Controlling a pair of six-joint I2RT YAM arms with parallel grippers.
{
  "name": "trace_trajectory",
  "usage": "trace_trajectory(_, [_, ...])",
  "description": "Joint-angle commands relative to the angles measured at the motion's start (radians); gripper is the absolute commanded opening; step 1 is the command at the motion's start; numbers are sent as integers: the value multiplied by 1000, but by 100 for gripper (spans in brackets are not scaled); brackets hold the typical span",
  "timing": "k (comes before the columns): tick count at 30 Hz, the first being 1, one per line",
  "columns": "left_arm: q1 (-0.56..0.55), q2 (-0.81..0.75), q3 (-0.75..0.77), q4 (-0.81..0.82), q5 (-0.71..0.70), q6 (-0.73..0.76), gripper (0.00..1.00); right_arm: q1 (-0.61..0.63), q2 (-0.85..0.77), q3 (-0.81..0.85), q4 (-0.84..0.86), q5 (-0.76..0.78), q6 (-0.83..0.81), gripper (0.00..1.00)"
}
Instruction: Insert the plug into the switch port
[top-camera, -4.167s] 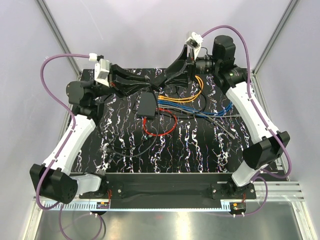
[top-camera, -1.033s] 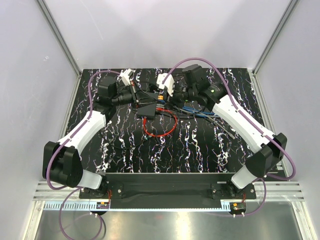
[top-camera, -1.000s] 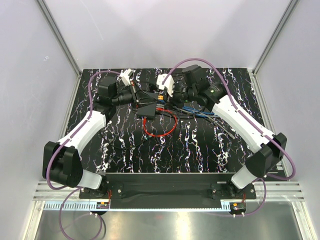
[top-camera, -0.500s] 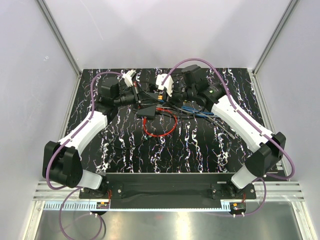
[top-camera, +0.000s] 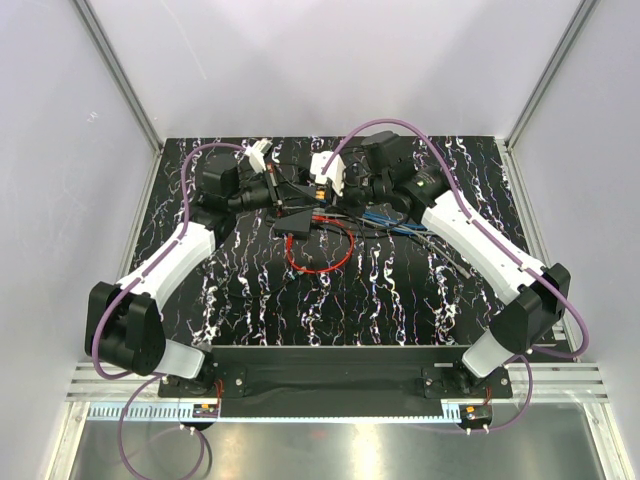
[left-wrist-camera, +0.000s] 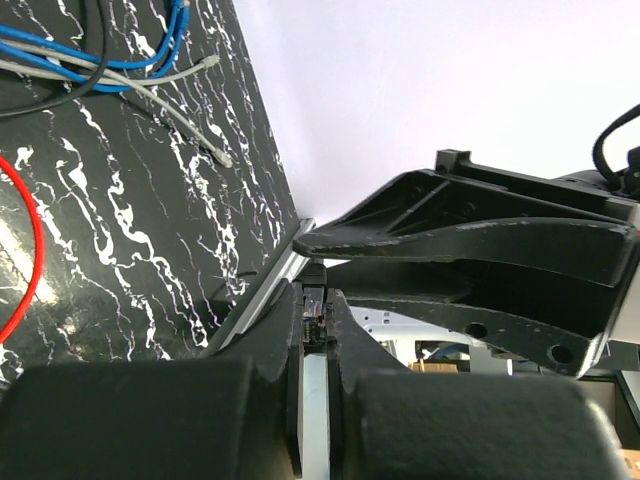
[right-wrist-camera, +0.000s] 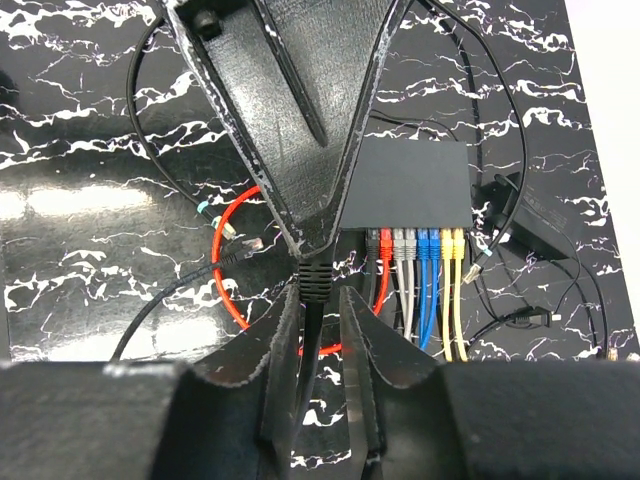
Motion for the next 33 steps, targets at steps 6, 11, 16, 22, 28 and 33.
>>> trace_trajectory(6, [-10, -2, -4, 66, 19, -24, 0, 7, -20, -18, 22, 24, -34, 28])
trace_trajectory(11, [-11, -2, -7, 63, 14, -18, 0, 7, -30, -30, 42, 44, -28, 0])
trace_trajectory(16, [9, -3, 1, 32, 2, 43, 39, 3, -38, -62, 59, 89, -37, 0])
trace_trajectory(22, [119, 47, 100, -118, -97, 268, 53, -68, 14, -127, 70, 80, -36, 0])
trace_trajectory(28, [153, 169, 229, -339, -197, 517, 53, -129, 187, -81, 53, 86, -45, 0])
trace_trajectory(33, [178, 294, 268, -373, -251, 575, 54, -134, 311, -30, 82, 103, -22, 0])
